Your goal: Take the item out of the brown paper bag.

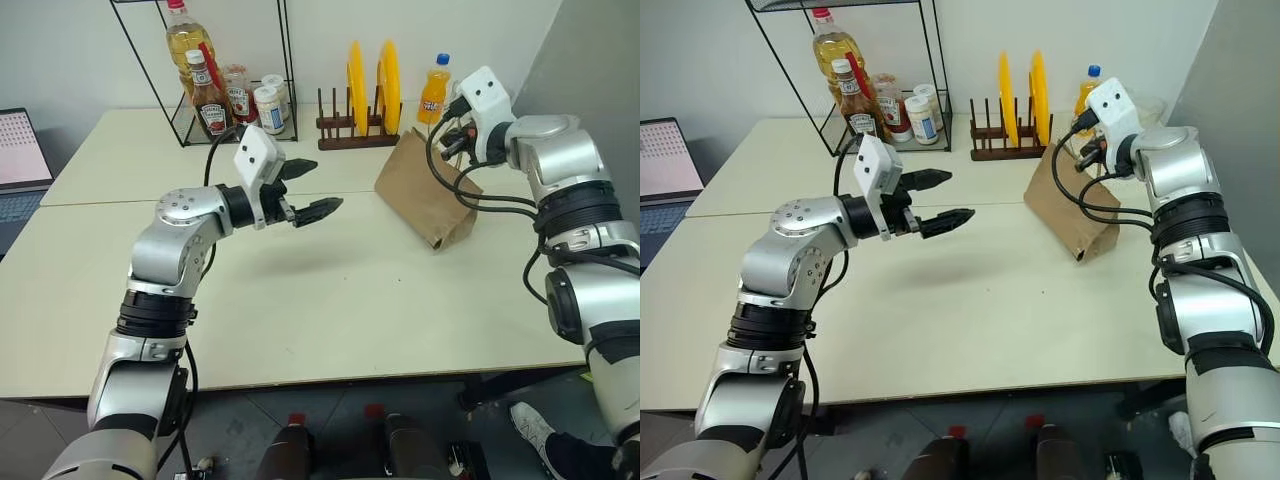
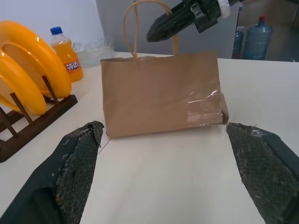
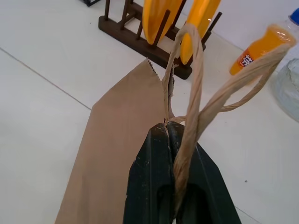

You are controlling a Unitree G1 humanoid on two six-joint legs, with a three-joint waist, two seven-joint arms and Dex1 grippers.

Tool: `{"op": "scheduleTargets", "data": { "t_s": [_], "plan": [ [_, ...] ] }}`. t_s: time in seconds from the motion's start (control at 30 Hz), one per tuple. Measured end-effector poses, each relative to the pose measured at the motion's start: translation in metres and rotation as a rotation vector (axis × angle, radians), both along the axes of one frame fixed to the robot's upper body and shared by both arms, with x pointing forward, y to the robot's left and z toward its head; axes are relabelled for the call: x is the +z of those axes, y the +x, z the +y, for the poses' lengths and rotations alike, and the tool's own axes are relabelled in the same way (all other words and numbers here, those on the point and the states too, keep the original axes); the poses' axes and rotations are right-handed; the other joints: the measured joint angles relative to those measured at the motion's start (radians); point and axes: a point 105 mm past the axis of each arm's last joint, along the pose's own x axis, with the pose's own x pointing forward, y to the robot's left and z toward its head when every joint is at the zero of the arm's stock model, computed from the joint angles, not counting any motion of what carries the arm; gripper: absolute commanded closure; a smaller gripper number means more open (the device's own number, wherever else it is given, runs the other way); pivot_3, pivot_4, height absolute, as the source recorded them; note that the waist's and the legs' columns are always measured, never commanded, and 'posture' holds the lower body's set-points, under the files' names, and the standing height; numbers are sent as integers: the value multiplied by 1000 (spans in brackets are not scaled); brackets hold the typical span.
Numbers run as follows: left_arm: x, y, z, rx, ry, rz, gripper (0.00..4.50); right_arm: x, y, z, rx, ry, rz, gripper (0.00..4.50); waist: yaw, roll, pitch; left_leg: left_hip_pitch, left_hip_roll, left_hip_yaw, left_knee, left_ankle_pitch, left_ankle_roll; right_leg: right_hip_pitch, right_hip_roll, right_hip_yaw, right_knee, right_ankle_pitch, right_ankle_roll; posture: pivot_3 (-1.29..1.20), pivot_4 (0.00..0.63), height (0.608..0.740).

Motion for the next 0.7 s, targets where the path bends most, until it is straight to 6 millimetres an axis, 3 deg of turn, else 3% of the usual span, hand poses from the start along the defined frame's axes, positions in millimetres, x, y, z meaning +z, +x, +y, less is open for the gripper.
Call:
{"op": "scheduleTargets", "data": {
  "t_s": [0.17,0.33,0.7],
  "plan": [
    [0,0,0,3,1,-2,0,11,-1,2,66,-132,-92,4473,0,0,0,0,0,0,0,0,0,0,0,0,0,0,0,0,150,740],
    [0,0,2,12,1,-3,0,29,-6,20,171,-198,-206,4473,0,0,0,0,0,0,0,0,0,-1,0,0,0,0,0,0,150,740],
    [4,-2,8,29,11,-6,0,34,2,24,163,-232,-325,4473,0,0,0,-1,0,1,0,0,-1,-2,0,1,0,0,0,0,150,740]
  ]
}}
